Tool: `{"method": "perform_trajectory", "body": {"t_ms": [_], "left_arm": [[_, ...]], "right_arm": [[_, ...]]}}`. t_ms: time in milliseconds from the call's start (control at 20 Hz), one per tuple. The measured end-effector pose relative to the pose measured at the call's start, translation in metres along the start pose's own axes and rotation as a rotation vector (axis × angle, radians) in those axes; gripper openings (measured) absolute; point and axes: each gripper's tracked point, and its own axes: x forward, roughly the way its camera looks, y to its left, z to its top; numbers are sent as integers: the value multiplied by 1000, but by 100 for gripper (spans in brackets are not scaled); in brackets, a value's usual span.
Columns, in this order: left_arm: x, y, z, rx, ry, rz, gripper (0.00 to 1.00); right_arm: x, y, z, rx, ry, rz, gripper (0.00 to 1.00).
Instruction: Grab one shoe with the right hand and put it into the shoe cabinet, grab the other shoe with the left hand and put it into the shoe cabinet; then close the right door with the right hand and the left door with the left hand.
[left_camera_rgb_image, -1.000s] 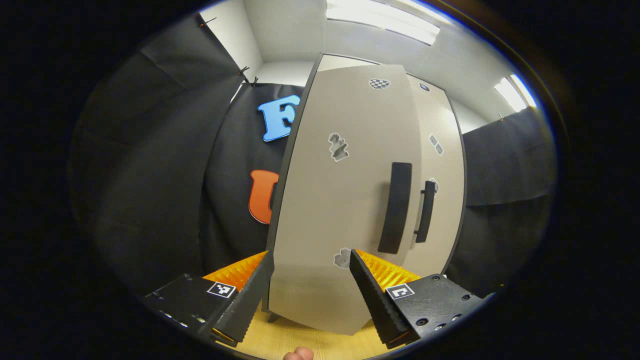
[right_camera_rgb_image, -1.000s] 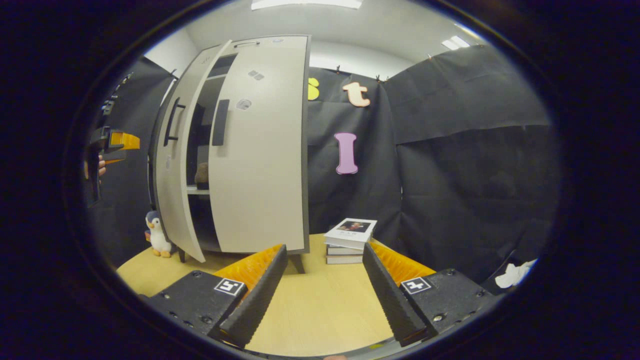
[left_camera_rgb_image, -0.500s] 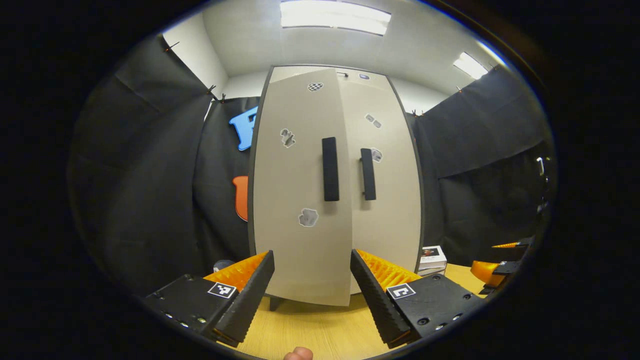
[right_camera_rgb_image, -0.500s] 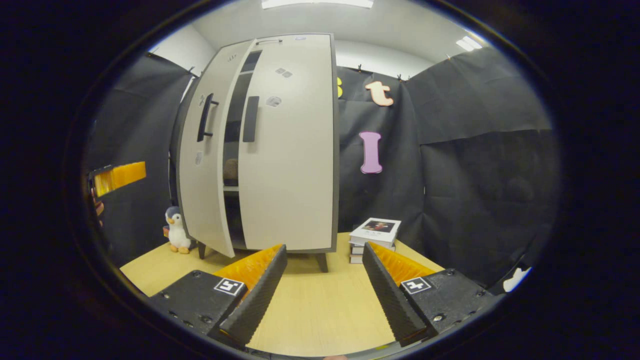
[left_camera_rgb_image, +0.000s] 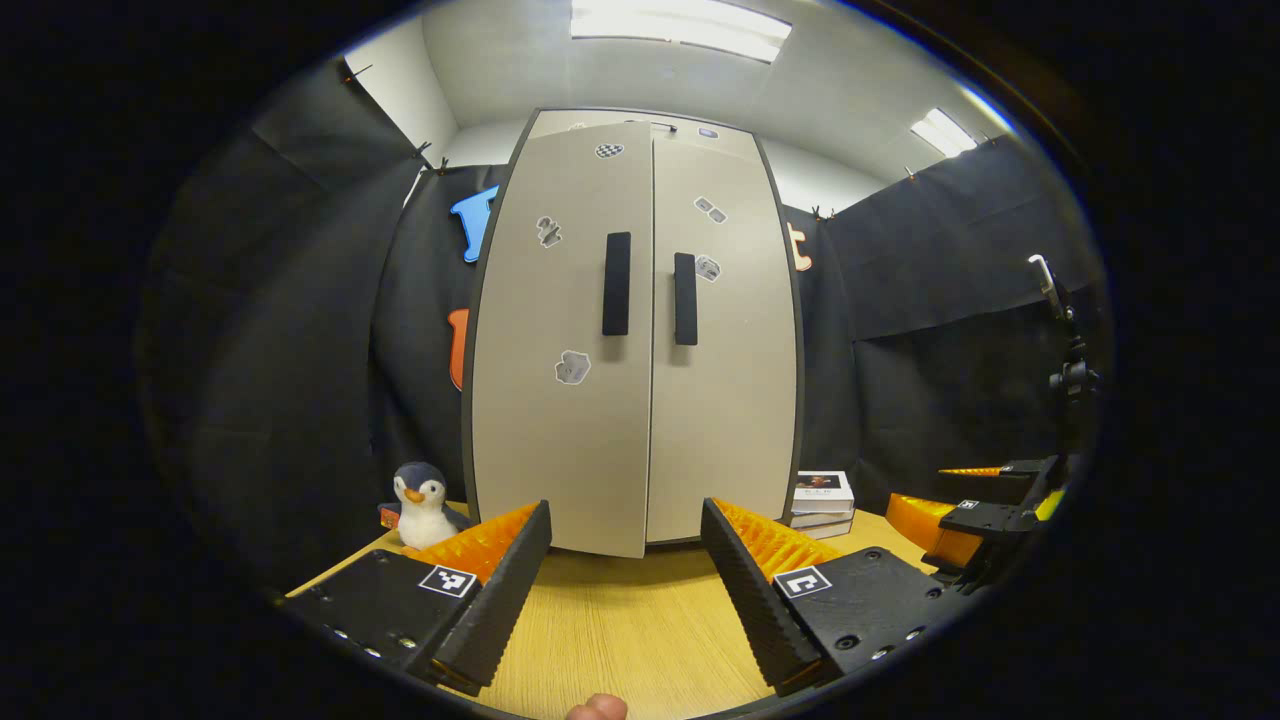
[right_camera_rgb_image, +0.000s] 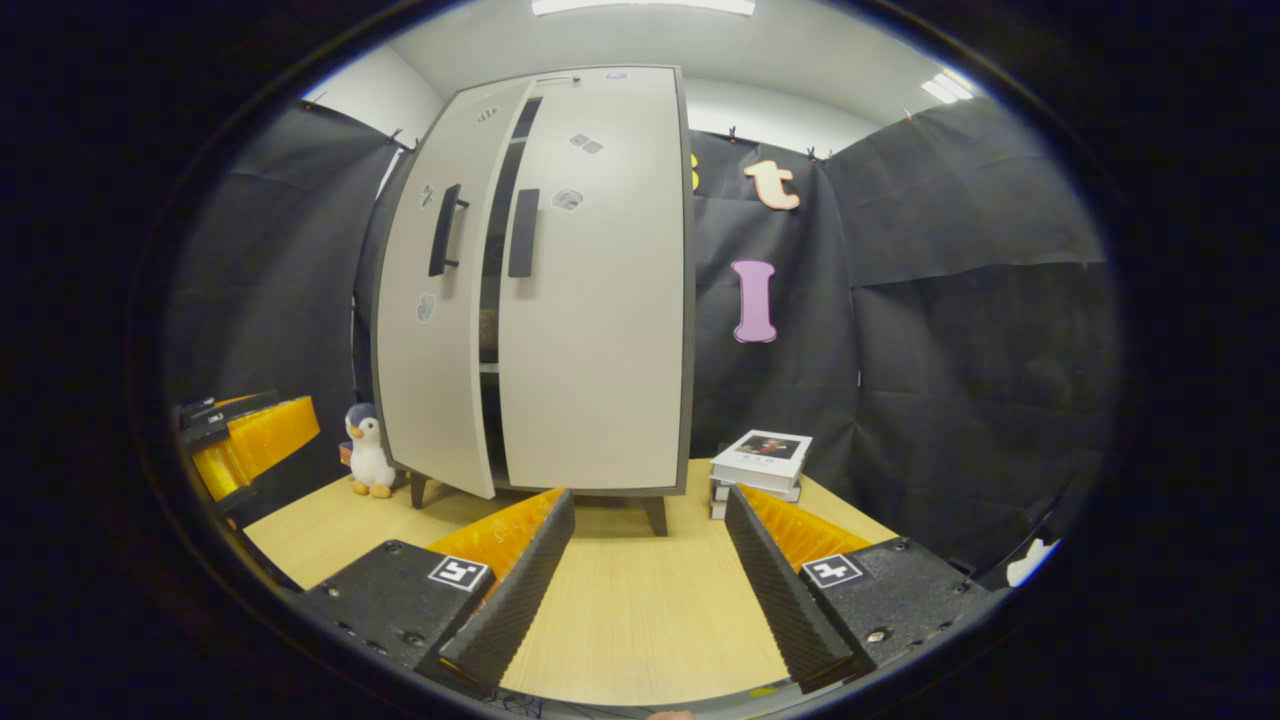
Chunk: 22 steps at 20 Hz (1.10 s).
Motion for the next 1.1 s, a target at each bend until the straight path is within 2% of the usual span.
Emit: {"method": "perform_trajectory", "body": {"t_ms": [150, 250, 350, 400, 800, 900, 950, 1100], "left_arm": [[-1, 1, 0, -27, 4, 4, 92], [0, 2, 3, -40, 4, 10, 93], [1, 5, 7, -39, -1, 18, 93], [0, 7, 8, -39, -4, 21, 93], [-3, 13, 4, -51, 6, 52, 94], [-3, 17, 3, -31, 8, 64, 94], [-4, 17, 1, -27, 12, 67, 94], [-4, 15, -2, -34, 22, 62, 94]], "right_arm": [[-1, 1, 7, 3, -16, 1, 96], [1, 3, 9, 3, -31, 4, 99], [0, 6, 9, -1, -38, 12, 96], [0, 7, 9, 1, -41, 17, 99], [-3, 13, 3, -7, -19, 46, 96], [-2, 13, 4, -7, -20, 47, 99], [-1, 12, 4, -6, -20, 46, 96], [-1, 9, 2, -3, -16, 41, 99]]}}
